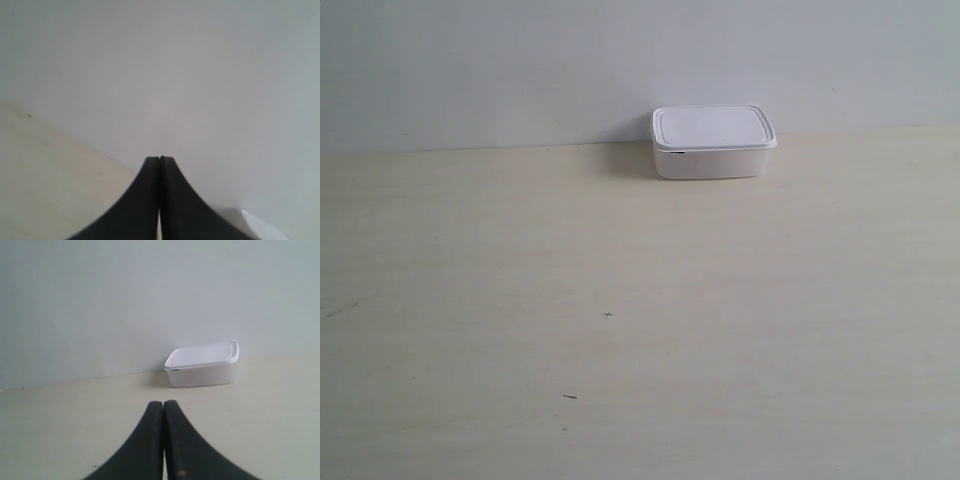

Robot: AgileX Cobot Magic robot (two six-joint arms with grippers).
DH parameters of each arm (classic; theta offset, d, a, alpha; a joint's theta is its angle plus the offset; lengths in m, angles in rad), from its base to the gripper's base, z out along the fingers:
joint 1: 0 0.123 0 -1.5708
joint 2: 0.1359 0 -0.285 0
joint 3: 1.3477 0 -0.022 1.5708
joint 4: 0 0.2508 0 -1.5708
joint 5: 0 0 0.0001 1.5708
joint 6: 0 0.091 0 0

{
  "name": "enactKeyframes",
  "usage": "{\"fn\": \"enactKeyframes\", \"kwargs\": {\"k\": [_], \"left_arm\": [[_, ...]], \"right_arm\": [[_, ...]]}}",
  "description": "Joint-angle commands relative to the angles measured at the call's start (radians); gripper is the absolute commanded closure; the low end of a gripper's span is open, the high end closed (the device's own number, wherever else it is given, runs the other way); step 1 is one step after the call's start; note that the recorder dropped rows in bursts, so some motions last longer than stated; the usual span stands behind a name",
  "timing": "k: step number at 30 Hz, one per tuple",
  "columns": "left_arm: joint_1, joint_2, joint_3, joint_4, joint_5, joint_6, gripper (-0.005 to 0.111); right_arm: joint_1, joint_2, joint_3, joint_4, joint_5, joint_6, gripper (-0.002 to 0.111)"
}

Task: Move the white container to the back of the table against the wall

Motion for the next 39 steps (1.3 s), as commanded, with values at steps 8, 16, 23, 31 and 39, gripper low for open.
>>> {"fn": "enactKeyframes", "kwargs": {"k": [8, 16, 23, 31, 39], "left_arm": [[0.004, -0.006, 0.003, 0.481, 0.054, -0.002, 0.107], [0.004, -0.006, 0.003, 0.584, 0.231, -0.002, 0.107], [0.004, -0.006, 0.003, 0.649, 0.34, -0.002, 0.107], [0.004, -0.006, 0.003, 0.653, 0.447, -0.002, 0.107], [0.004, -0.006, 0.003, 0.653, 0.447, -0.002, 0.107]], "right_arm": [[-0.001, -0.004, 0.009, -0.083, -0.039, -0.005, 0.108], [-0.001, -0.004, 0.009, -0.015, 0.111, -0.005, 0.108], [-0.001, -0.004, 0.009, -0.013, 0.206, -0.005, 0.108], [-0.001, -0.004, 0.009, -0.019, 0.206, -0.005, 0.108], [-0.001, -0.007, 0.009, -0.018, 0.206, -0.005, 0.108]]}}
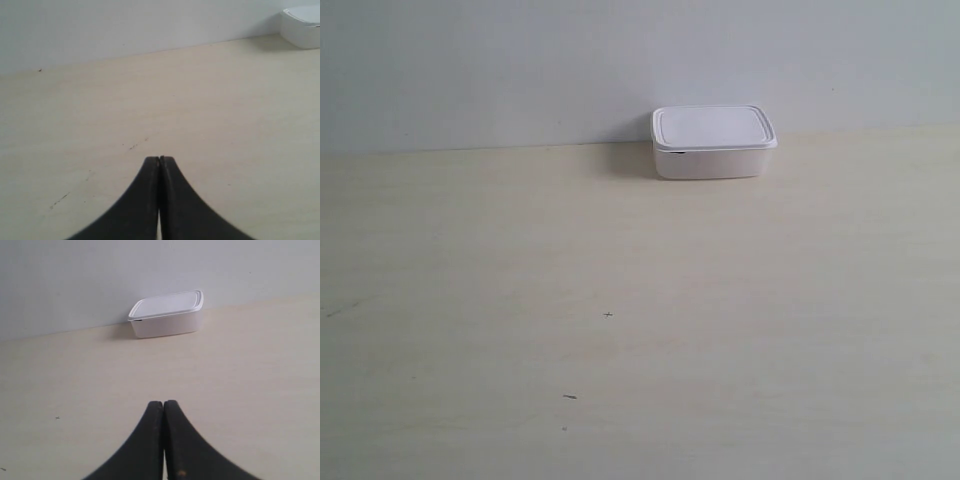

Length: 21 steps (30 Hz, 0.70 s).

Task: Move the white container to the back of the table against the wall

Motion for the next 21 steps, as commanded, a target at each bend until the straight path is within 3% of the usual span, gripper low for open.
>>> {"fn": "enactKeyframes", "kwargs": {"k": [1, 11, 21], "left_arm": [[0.004, -0.006, -0.001, 0.003, -0.003, -0.002, 0.107], [0.004, -0.006, -0.001, 0.003, -0.003, -0.002, 0.107], [0.004, -0.006, -0.001, 0.003, -0.003, -0.002, 0.107]], "right_arm": [[-0.006, -0.007, 0.002, -0.003, -0.001, -0.005, 0.108], [-0.214, -0.007, 0.002, -0.003, -0.003, -0.005, 0.108], [-0.229, -0.007, 0.002, -0.003, -0.003, -0.005, 0.108]]}}
